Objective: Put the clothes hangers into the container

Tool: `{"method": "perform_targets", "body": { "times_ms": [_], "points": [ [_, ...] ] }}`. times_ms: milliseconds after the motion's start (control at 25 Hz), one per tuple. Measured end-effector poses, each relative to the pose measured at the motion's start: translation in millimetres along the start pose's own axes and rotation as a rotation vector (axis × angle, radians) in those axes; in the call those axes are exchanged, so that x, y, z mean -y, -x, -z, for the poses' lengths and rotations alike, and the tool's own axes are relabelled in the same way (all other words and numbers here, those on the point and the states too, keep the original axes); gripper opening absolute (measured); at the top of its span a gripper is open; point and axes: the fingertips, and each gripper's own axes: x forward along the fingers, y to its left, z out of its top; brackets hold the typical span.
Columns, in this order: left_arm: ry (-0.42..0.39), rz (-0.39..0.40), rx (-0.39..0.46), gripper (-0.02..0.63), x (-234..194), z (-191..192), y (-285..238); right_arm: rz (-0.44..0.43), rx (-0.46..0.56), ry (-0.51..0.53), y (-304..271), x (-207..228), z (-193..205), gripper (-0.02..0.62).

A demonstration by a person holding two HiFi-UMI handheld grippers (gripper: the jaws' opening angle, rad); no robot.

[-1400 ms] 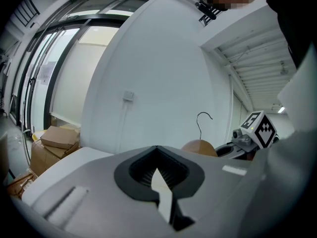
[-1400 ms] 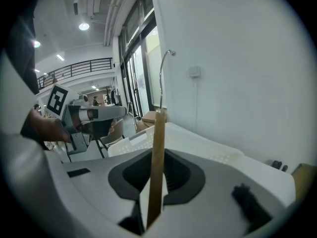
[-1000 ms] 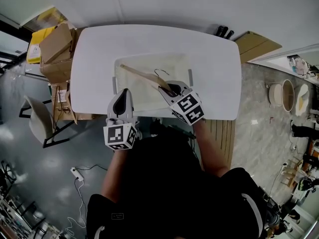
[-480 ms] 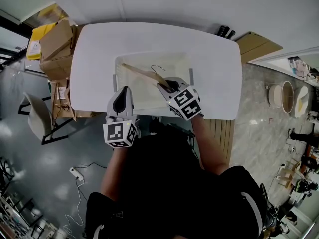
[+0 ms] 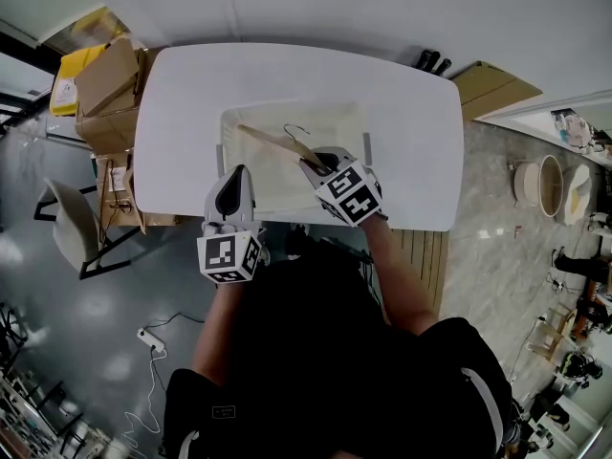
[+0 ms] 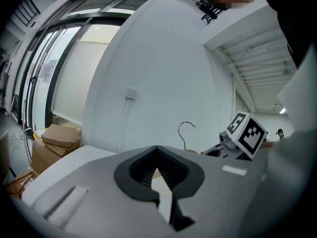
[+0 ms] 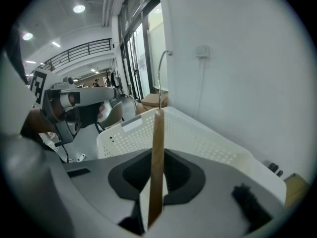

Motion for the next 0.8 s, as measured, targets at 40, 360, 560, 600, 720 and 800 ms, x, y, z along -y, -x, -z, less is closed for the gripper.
{"method": "perform_targets", "body": {
  "times_ms": [40,360,560,600,720,800],
  "points": [
    [0.001,0.0,-0.001,0.003,0,0,-1,-0.001,-0.01,0.0,-2,1,1,0.059],
    [0.006,-0.001,-0.012,0.003,-6,-1,-6,-0.01,-0.071,0.009,-18,3,4,0.06],
    [0.011,0.0,-0.018,0.003,-11,1,-9,-0.016,-0.106,0.029,-30,3,7,0.06],
    [0.011,0.001,-0.019,0.003,-11,1,-10,-0.016,-0.113,0.037,-32,4,7,0.06],
    [0.012,-0.001,-0.019,0.003,-13,-1,-13,-0.024,-0.136,0.058,-37,5,8,0.06],
    [0.013,-0.003,-0.018,0.003,-14,-2,-15,-0.031,-0.15,0.063,-40,5,10,0.06]
  ]
}}
